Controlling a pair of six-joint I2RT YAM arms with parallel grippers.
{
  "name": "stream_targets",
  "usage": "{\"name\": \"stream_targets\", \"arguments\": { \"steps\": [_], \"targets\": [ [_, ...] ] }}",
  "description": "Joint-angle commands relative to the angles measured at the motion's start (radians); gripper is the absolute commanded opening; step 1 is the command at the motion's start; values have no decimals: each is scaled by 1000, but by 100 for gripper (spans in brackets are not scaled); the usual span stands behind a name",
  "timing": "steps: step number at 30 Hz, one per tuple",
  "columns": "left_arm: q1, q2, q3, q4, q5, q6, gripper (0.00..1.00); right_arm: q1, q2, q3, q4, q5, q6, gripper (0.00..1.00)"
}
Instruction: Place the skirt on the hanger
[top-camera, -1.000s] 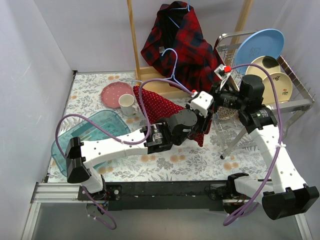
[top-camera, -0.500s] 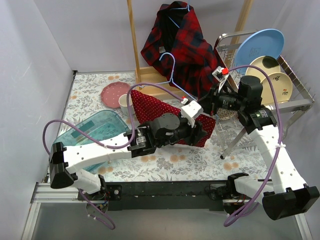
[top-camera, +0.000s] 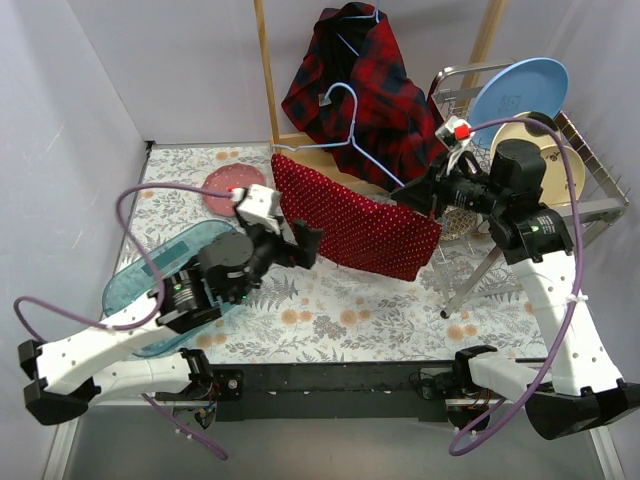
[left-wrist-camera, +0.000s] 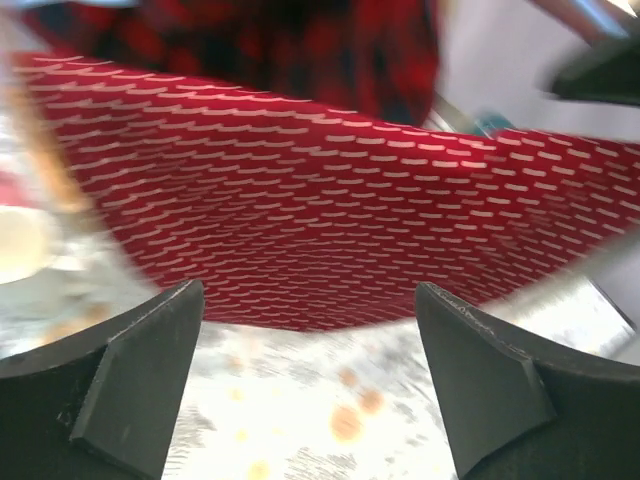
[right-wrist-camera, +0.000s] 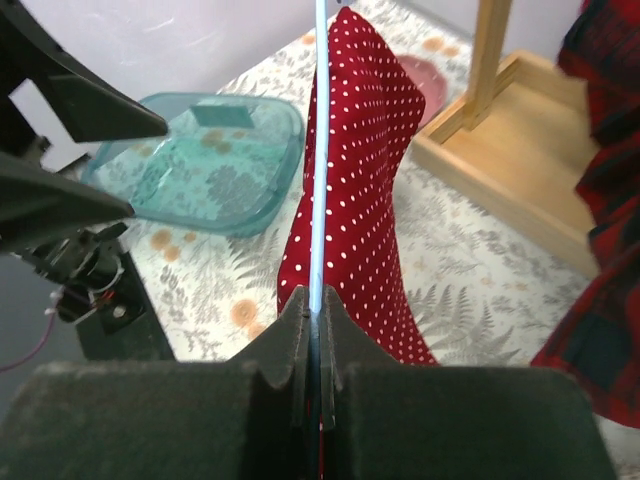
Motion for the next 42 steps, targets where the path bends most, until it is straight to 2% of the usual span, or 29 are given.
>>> {"name": "stream_targets", "arguments": {
  "steps": [1, 3, 5, 15, 23, 28, 42],
  "targets": [
    [61, -81, -61, -117, -213, 54, 90, 6, -3, 169, 22, 105, -45, 1],
    [78, -104, -93, -149, -220, 57, 97, 6, 15, 205, 22, 146, -42, 1],
    [89, -118, -116, -156, -218, 48, 98, 6, 46, 253, 31, 183, -33, 1],
    [90, -199, -248, -122, -220, 27, 98, 20, 253, 489, 131, 281, 42, 1],
    [90, -360, -330, -96, -226, -13, 98, 109, 484, 719, 172, 433, 9, 1],
    [90, -365, -342, -109, -232, -33, 98, 170, 620, 898, 186, 519, 9, 1],
    [90, -346, -347, -106, -252, -23, 98, 204, 934, 1161, 298, 625, 32, 1]
  ]
}}
